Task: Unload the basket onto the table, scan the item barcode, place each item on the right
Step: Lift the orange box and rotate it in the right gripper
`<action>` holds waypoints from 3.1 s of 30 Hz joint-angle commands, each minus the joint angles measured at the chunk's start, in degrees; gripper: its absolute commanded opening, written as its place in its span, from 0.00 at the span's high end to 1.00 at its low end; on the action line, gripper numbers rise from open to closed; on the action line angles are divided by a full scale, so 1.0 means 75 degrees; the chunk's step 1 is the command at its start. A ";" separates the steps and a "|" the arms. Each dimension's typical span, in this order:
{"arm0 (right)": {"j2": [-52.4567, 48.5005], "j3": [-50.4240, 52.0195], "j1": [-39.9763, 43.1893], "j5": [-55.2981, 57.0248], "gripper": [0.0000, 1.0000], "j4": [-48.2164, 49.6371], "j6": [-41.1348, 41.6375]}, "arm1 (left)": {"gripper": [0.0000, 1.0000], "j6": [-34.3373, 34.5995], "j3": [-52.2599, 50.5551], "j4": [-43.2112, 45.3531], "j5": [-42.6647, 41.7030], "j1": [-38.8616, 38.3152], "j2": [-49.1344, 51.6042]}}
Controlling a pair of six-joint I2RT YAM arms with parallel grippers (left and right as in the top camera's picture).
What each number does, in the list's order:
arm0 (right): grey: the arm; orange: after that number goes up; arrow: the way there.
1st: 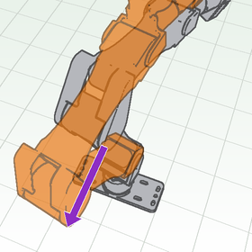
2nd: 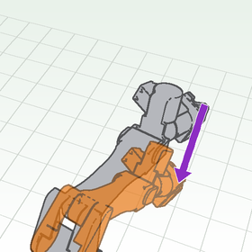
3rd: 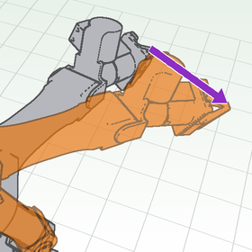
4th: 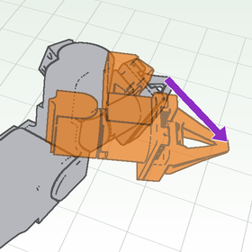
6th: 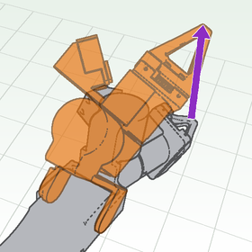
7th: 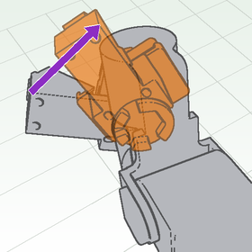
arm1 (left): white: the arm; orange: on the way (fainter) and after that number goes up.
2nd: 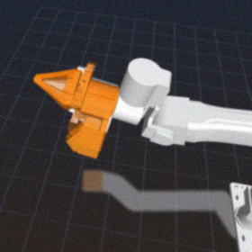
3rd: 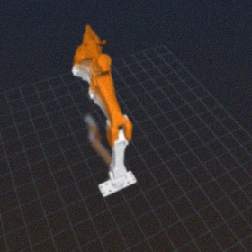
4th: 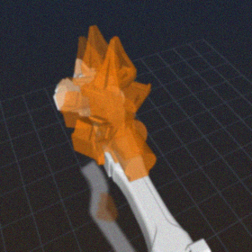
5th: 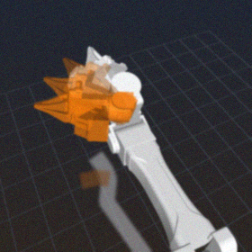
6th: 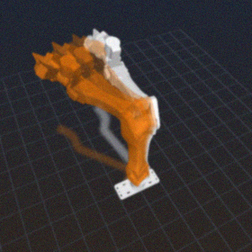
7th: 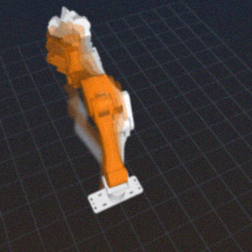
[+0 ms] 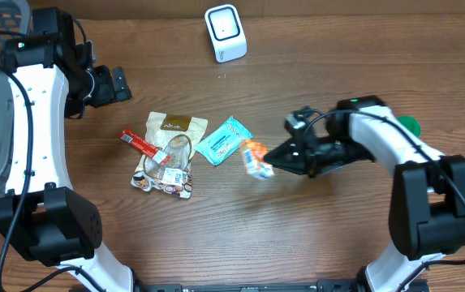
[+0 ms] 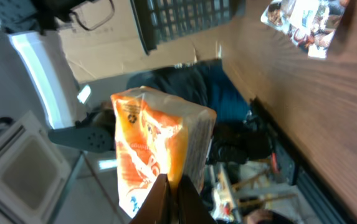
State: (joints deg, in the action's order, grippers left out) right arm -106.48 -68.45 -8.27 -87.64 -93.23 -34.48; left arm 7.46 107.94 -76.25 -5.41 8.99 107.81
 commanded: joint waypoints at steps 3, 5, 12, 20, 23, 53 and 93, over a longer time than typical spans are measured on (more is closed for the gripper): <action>0.0326 0.0023 0.0210 0.0175 0.96 -0.0525 -0.3045 | 0.00 -0.0087 -0.0015 0.0006 -0.0052 -0.0052 -0.0035; 0.0326 0.0026 0.0152 0.0248 0.96 -0.0525 -0.3005 | 0.00 -0.0087 -0.0015 0.0006 -0.0052 -0.0052 -0.0035; 0.0326 0.0026 -0.0038 0.0189 0.96 -0.0525 -0.3008 | 0.00 -0.0087 -0.0015 0.0006 -0.0052 -0.0052 -0.0035; 0.0326 0.0026 -0.0041 0.0192 0.96 -0.0525 -0.3005 | 0.00 -0.0087 -0.0015 0.0006 -0.0052 -0.0052 -0.0035; 0.0326 0.0026 -0.0041 0.0192 0.96 -0.0525 -0.3008 | 0.00 -0.0087 -0.0015 0.0003 -0.0052 -0.0052 -0.0035; 0.0326 0.0026 -0.0041 0.0224 0.96 -0.0525 -0.3010 | 0.00 -0.0087 -0.0015 0.0006 -0.0052 -0.0052 -0.0035; 0.0323 0.0026 -0.0041 0.0277 0.96 0.1035 -0.3002 | 0.00 -0.0087 -0.0015 0.0006 -0.0052 -0.0052 -0.0035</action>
State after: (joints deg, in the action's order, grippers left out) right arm -105.67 -68.42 -8.34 -84.62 -86.50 -55.31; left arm 7.46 107.94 -76.29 -5.41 8.99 107.81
